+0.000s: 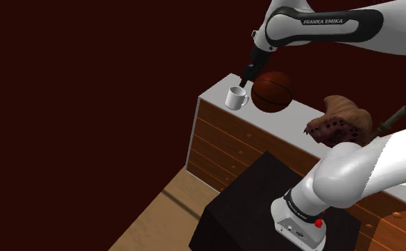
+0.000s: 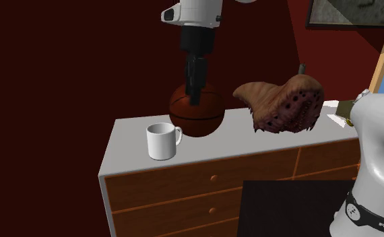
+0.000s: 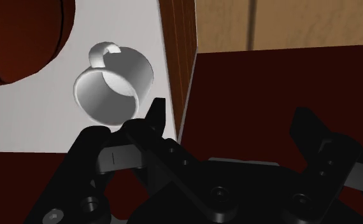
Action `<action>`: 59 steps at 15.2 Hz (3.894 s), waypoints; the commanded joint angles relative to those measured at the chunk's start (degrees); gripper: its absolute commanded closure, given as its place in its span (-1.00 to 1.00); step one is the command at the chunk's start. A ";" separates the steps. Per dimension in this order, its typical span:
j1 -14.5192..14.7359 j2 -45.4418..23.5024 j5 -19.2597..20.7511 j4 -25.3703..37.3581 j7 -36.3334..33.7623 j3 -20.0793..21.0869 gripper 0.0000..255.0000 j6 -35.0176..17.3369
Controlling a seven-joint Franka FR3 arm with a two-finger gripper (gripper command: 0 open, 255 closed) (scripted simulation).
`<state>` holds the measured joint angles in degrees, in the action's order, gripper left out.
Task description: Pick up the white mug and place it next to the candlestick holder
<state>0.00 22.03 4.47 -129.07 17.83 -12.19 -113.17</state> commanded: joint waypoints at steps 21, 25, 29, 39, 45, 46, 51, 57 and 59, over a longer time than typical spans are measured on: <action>-3.04 -33.89 -9.63 12.91 16.89 -6.59 -1.00 -15.19; -3.04 -33.89 -9.63 12.91 16.89 -6.59 -1.00 -15.19; -3.04 -33.89 -9.63 12.91 16.89 -6.59 -1.00 -15.18; -3.04 -33.89 -9.63 12.91 16.89 -6.59 1.00 -15.19; -2.81 -31.59 -8.53 14.90 16.14 -6.85 1.00 -11.04; -2.78 -31.24 -8.37 15.27 16.03 -6.88 1.00 -10.34; -2.65 -29.68 -7.66 17.34 15.53 -7.00 1.00 -6.81; -2.55 -28.19 -7.00 20.26 15.07 -7.07 1.00 -2.49; -2.52 -27.78 -6.83 21.33 14.95 -7.09 1.00 -1.04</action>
<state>-2.51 -6.00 -2.46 -108.38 32.80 -19.24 -115.07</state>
